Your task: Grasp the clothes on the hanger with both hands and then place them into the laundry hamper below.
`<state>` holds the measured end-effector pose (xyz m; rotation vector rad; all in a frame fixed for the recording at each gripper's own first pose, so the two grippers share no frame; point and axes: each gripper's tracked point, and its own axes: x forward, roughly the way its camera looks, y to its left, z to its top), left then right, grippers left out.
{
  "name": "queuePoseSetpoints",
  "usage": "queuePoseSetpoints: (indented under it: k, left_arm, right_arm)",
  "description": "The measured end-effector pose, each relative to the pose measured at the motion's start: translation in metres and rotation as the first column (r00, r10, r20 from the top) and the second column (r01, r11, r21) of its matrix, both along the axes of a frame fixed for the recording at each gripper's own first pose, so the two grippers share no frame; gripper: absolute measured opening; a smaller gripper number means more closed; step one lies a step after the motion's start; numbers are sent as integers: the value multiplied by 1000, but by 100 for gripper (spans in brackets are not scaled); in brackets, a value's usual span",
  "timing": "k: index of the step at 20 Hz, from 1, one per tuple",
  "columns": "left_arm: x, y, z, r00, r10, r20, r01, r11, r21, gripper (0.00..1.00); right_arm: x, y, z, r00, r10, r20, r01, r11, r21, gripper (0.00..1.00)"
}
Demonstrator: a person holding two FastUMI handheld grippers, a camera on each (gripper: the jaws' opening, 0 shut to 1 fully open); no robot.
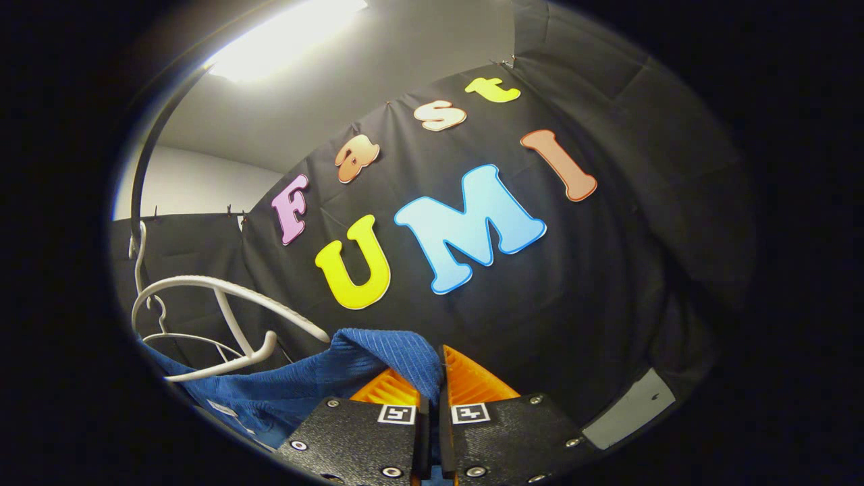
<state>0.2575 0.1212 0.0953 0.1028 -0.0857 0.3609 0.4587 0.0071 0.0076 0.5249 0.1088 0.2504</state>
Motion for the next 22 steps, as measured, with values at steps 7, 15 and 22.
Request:
queuePoseSetpoints:
  k: [7,15,22]
  left_arm:
    - [7,8,-55,996,15,-83,-18,999,-46,1]
    - [-25,-10,-115,985,0,-173,-15,996,-84,1]
    - [-59,-22,-134,981,-39,-191,11,989,-148,1]
  right_arm:
    - [-11,10,-26,999,34,-24,-36,996,-87,5]
    - [-36,16,-63,993,68,-95,-81,987,-140,5]
    - [-89,34,-53,987,140,-82,-153,970,-187,5]
